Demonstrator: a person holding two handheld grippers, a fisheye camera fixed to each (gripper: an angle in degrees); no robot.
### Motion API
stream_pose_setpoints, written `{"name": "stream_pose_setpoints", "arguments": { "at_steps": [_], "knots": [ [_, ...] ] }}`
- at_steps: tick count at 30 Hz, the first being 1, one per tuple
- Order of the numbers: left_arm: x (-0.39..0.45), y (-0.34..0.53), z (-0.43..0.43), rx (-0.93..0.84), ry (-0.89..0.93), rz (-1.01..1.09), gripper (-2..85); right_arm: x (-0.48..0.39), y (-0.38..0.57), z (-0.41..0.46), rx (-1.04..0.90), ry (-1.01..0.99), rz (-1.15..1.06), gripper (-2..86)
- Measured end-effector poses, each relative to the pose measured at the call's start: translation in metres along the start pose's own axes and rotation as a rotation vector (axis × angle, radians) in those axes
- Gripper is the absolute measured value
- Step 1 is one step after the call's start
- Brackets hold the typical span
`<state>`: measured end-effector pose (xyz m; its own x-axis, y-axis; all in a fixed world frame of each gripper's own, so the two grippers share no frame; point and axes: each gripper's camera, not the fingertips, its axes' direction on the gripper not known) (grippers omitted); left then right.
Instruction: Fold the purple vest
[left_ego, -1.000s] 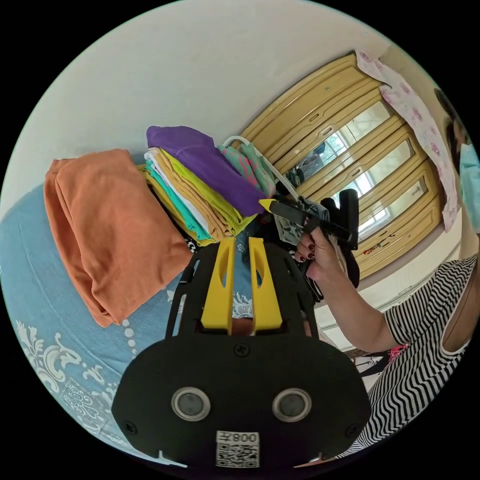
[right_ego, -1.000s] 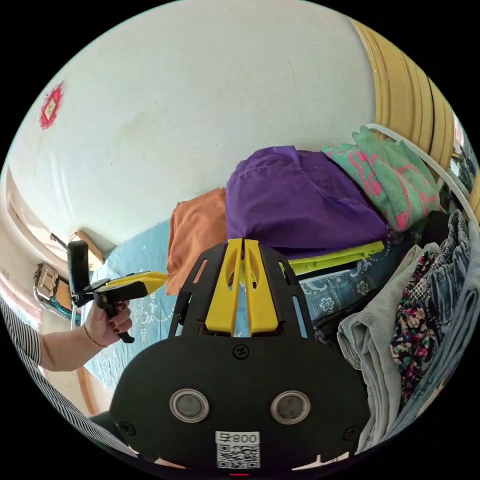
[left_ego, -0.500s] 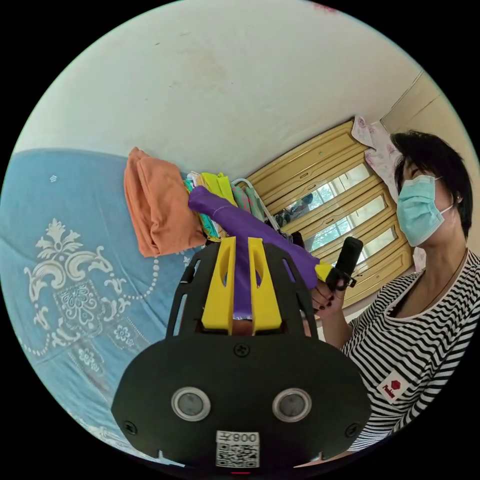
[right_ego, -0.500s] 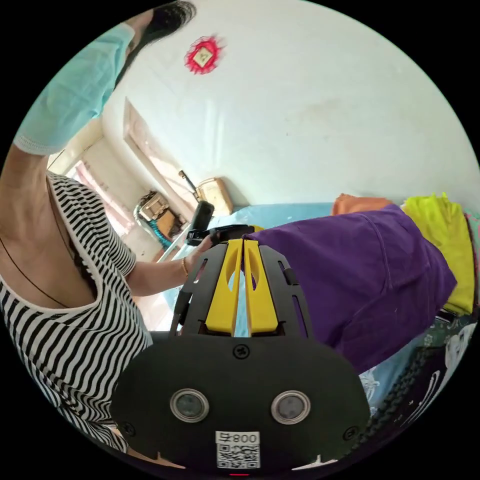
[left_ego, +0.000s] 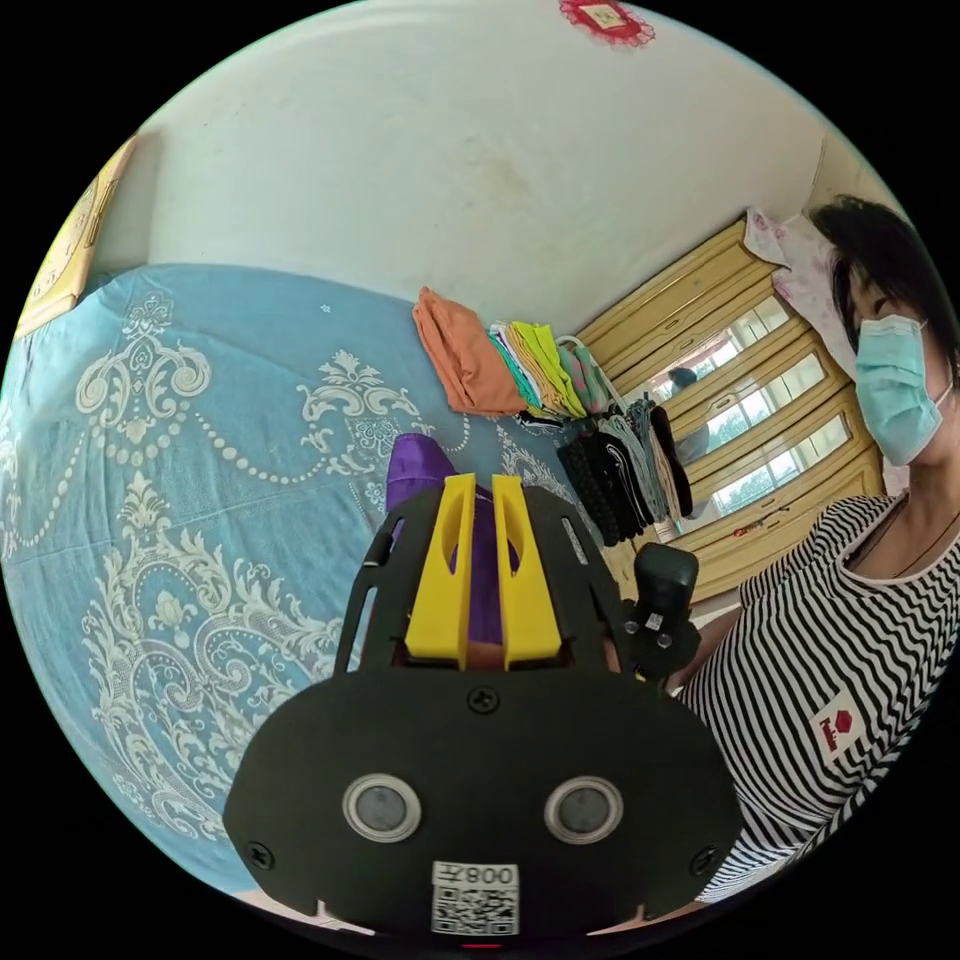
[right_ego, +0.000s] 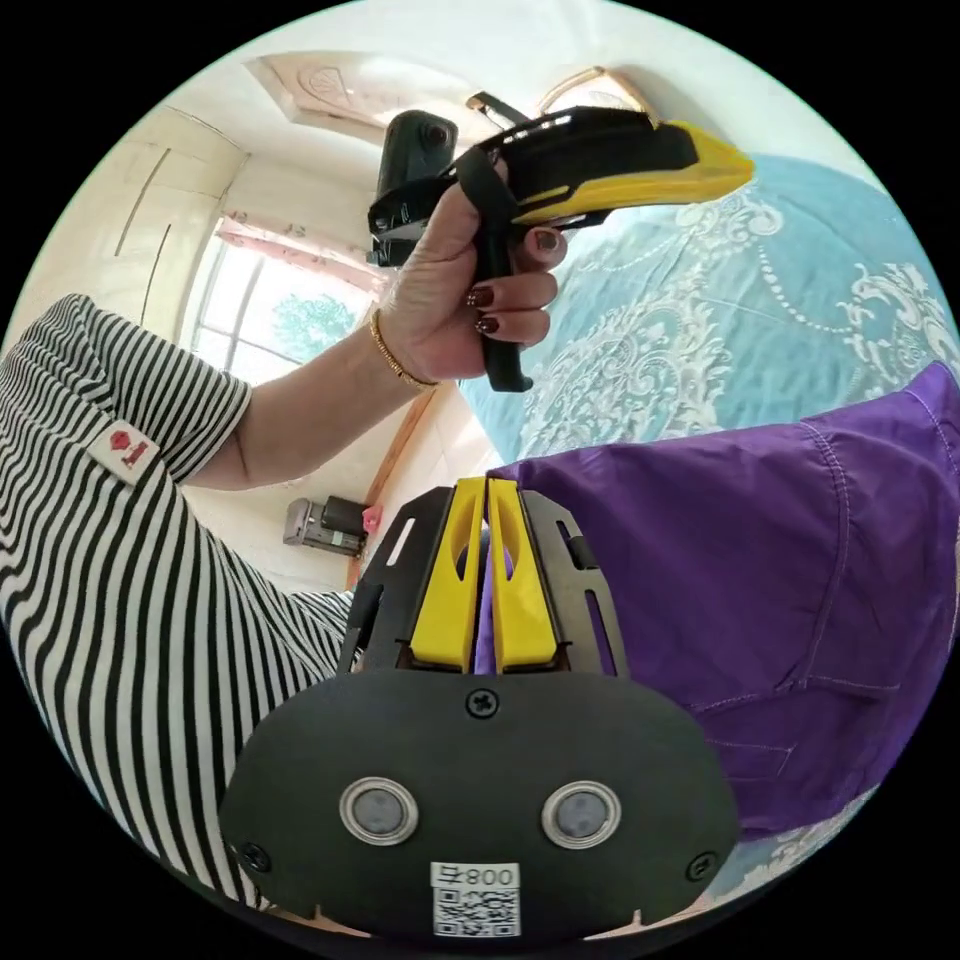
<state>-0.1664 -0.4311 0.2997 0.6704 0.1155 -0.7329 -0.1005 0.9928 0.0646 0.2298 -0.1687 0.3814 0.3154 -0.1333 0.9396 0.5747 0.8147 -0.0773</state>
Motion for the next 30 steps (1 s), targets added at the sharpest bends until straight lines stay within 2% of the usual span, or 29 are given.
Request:
{"name": "stream_pose_setpoints", "arguments": {
  "at_steps": [4, 8, 12, 16, 19, 21, 24, 26, 30],
  "knots": [
    [0.003, 0.049, -0.016, -0.02, -0.014, 0.03, 6.1, 0.016, 0.003, 0.053, -0.024, 0.07, 0.037, 1.2],
    [0.028, 0.093, -0.013, -0.062, -0.023, 0.037, 8.0, 0.023, 0.037, 0.037, 0.083, 0.061, 0.087, 1.6],
    [0.064, 0.111, 0.013, -0.155, -0.037, 0.086, 9.5, 0.02, 0.095, 0.003, 0.184, 0.192, 0.187, 2.3],
    [0.097, 0.117, 0.064, -0.245, -0.169, 0.104, 11.6, 0.023, 0.15, -0.023, 0.293, 0.289, 0.31, 2.5],
    [0.11, 0.115, 0.093, -0.265, -0.323, 0.06, 12.8, 0.03, 0.177, -0.035, 0.359, 0.317, 0.391, 2.5],
    [0.108, 0.115, 0.109, -0.303, -0.345, -0.007, 12.8, 0.033, 0.188, -0.042, 0.385, 0.327, 0.41, 2.6],
    [0.098, 0.12, 0.129, -0.407, -0.452, -0.058, 11.0, 0.04, 0.198, -0.05, 0.402, 0.346, 0.43, 2.6],
    [0.092, 0.131, 0.127, -0.459, -0.553, -0.042, 5.2, 0.045, 0.201, -0.056, 0.413, 0.35, 0.441, 2.6],
    [0.085, 0.153, 0.075, -0.347, -0.456, -0.075, 1.4, 0.058, 0.204, -0.069, 0.448, 0.369, 0.452, 2.8]
  ]
}}
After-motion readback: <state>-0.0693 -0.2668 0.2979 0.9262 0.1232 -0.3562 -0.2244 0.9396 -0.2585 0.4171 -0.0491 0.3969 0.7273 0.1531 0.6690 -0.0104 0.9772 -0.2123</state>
